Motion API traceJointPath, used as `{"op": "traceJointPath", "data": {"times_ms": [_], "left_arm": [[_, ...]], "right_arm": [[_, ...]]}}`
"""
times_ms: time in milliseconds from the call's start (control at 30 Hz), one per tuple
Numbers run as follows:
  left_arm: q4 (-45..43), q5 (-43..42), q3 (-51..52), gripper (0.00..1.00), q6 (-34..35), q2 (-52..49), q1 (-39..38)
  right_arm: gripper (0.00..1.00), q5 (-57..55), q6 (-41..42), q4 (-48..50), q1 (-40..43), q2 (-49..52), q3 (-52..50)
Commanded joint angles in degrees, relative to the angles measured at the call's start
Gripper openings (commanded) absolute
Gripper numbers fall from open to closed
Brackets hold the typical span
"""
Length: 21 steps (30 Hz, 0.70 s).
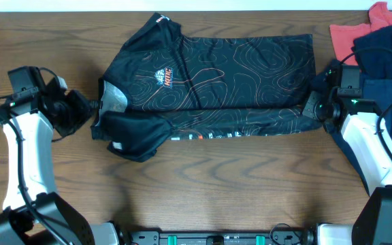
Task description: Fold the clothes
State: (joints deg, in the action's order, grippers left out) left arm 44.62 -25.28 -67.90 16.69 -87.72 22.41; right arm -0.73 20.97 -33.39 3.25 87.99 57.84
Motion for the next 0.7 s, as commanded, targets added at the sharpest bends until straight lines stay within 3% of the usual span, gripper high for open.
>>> {"op": "traceJointPath", "data": {"times_ms": [0,167,300,400,567,667], "left_arm": [[-3.76,-0.24,0.09,0.07,2.12,-1.90,-1.03],[-10.93,-0.24,0.09,0.07,2.10,-4.83,-4.22],[-8.85,-1.75,0.09,0.08,2.05,-5.81,-6.21],[-4.76,0.22,0.09,0.38,0.72,-5.95,-7.96],[-1.31,10.23,0.09,0.46,0.70,-7.17,-10.78],[0.24,10.62,0.11,0.47,-0.33,-8.74,-11.93]], "right_arm": [[0.01,0.35,-0.24,1.79,0.81,0.13,0.11],[0.01,0.35,-0.24,5.40,0.81,1.27,0.11],[0.01,0.37,-0.22,6.43,0.81,1.84,0.11],[0.01,0.37,-0.24,6.16,0.81,1.99,0.11],[0.01,0.37,-0.33,5.31,0.81,2.03,0.11],[0.01,0.37,-0.48,4.55,0.83,2.03,0.11]]}}
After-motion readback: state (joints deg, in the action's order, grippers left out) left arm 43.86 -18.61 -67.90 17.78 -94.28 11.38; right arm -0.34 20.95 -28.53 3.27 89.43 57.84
